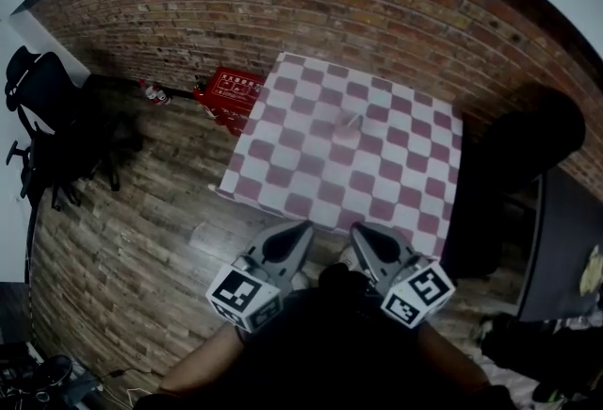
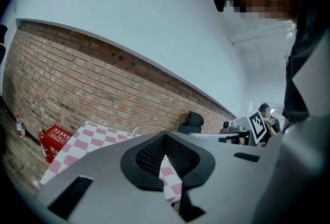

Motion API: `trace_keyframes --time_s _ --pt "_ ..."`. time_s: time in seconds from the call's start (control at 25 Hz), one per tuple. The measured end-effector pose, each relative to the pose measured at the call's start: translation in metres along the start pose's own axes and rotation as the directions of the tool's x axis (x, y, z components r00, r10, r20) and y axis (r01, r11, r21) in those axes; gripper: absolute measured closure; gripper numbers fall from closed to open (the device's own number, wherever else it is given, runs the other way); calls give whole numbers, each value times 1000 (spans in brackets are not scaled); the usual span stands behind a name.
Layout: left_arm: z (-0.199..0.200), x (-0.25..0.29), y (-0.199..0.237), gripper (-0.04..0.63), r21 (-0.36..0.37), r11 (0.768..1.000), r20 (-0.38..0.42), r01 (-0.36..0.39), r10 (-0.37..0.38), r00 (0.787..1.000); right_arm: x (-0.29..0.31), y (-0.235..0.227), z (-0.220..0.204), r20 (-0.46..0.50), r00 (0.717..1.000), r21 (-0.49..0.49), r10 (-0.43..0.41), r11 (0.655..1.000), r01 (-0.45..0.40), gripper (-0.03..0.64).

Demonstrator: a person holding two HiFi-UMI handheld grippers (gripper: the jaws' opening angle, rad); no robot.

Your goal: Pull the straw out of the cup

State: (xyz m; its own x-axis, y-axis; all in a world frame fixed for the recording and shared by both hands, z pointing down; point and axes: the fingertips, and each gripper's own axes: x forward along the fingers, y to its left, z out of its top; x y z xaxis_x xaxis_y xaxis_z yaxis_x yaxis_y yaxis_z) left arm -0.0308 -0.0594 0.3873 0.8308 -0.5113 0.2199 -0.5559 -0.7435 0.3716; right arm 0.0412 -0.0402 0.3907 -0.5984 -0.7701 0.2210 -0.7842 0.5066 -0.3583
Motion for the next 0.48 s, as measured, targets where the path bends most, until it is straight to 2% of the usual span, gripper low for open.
trace_keyframes --time_s 0.2,0.48 --pt "7 51 -5 588 3 1000 17 19 -19 1000 -5 -42 13 -7 1000 2 13 1000 -13 606" --pt "19 122 -12 588 12 1000 -4 29 -29 1000 -15 -103 34 -1 1000 12 24 1000 -24 606"
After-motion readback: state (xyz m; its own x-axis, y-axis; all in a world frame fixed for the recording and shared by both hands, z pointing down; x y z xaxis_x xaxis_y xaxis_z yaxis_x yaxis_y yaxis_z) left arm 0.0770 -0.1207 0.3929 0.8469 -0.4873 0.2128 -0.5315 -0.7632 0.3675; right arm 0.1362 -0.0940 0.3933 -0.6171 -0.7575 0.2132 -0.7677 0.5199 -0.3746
